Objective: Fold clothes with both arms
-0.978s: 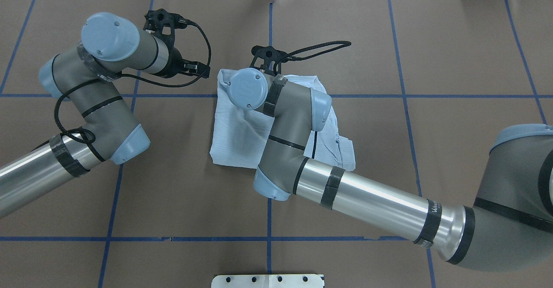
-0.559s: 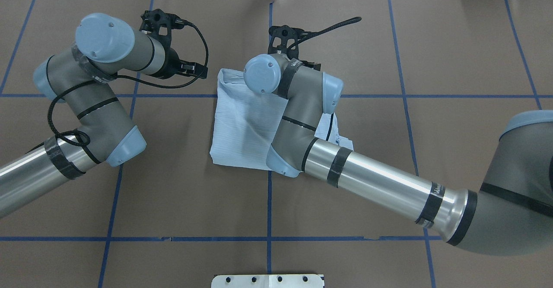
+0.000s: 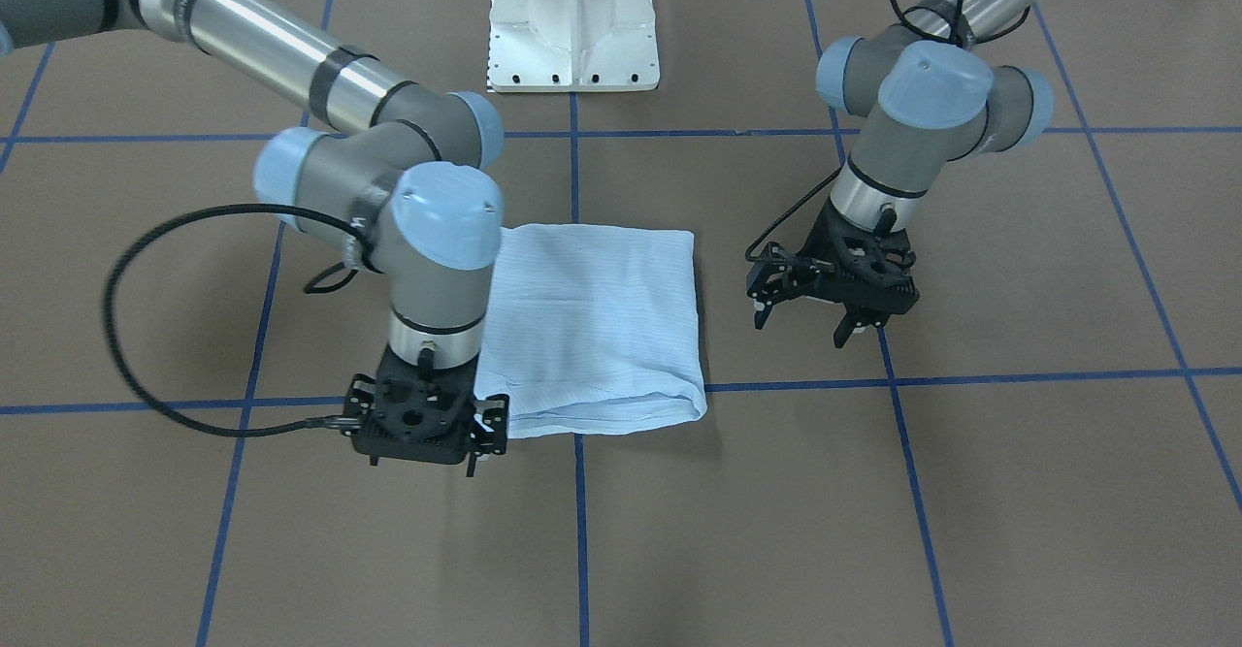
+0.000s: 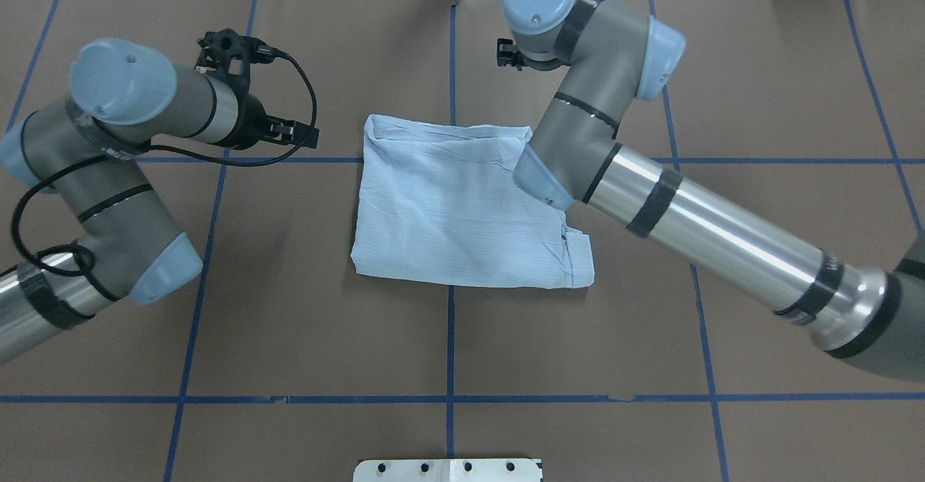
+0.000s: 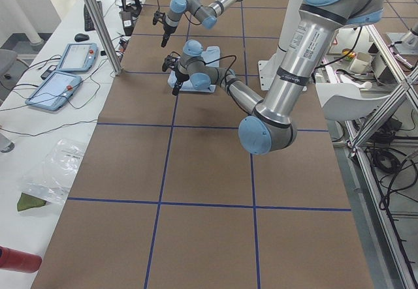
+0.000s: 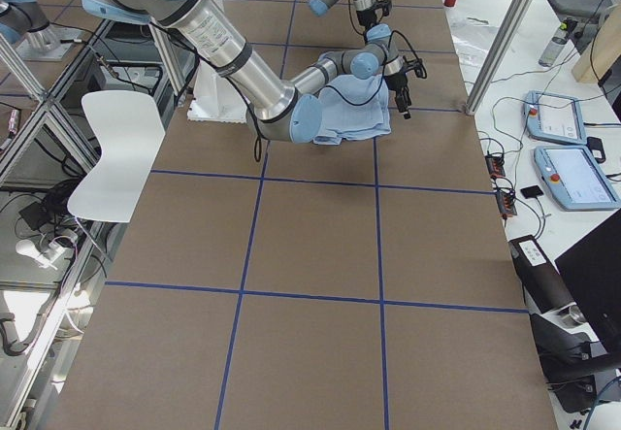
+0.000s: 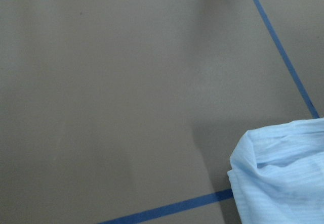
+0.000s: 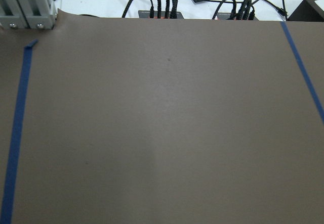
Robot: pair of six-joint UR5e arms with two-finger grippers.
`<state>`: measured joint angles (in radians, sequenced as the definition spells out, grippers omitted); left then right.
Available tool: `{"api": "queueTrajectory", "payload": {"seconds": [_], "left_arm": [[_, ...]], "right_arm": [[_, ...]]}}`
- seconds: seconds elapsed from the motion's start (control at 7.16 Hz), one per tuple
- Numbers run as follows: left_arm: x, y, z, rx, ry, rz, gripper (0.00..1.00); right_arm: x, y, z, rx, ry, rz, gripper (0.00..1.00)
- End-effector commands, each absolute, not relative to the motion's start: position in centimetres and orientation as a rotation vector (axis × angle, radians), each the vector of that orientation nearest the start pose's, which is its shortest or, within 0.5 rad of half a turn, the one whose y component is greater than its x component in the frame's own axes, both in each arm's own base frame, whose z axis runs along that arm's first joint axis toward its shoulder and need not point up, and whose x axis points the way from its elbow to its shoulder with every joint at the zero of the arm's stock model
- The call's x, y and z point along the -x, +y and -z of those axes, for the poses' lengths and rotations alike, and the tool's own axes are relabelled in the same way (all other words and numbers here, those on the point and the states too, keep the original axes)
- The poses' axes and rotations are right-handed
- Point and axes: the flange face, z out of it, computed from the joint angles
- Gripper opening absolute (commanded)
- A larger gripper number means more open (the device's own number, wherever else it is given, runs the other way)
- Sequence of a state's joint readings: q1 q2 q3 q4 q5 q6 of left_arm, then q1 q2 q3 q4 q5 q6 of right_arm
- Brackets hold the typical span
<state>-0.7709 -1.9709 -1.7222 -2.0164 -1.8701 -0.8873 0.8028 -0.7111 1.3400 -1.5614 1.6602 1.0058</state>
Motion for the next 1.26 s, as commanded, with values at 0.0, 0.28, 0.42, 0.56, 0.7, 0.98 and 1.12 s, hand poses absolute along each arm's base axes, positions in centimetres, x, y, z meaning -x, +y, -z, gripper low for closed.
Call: {"api": "queueTrajectory", "payload": {"seconds": [0.0, 0.28, 0.42, 0.56, 0.7, 0.98, 1.12], "left_arm": [[-30.1, -46.2, -31.5, -0.461, 0.817, -0.191, 1.0], [-19.7, -44.9, -35.9, -0.512, 0.712, -0.324, 1.0], [-15.3, -45.0, -38.4, -0.501, 0.711, -0.403, 1.0], [-10.3, -44.9, -41.2, -0.504, 0.693, -0.444, 1.0], [-6.8, -43.6, -44.1, -0.469, 0.698, -0.412, 1.0], [-4.2, -42.0, -51.5, -0.323, 0.673, -0.316, 1.0], [0.0, -42.1, -53.7, -0.323, 0.654, -0.223, 1.0]], "right_arm": [[27.0, -63.7, -28.0, -0.276, -0.531, 0.029, 1.0], [11.8, -61.5, -39.5, -0.247, -0.554, 0.264, 1.0], [6.2, -59.4, -45.4, -0.22, -0.579, 0.323, 1.0], [2.6, -56.3, -50.8, -0.201, -0.615, 0.366, 1.0], [0.8, -52.8, -55.8, -0.198, -0.619, 0.361, 1.0], [-1.2, -45.0, -63.2, -0.216, -0.662, 0.343, 1.0], [-2.5, -42.0, -66.0, -0.195, -0.649, 0.315, 1.0]]}}
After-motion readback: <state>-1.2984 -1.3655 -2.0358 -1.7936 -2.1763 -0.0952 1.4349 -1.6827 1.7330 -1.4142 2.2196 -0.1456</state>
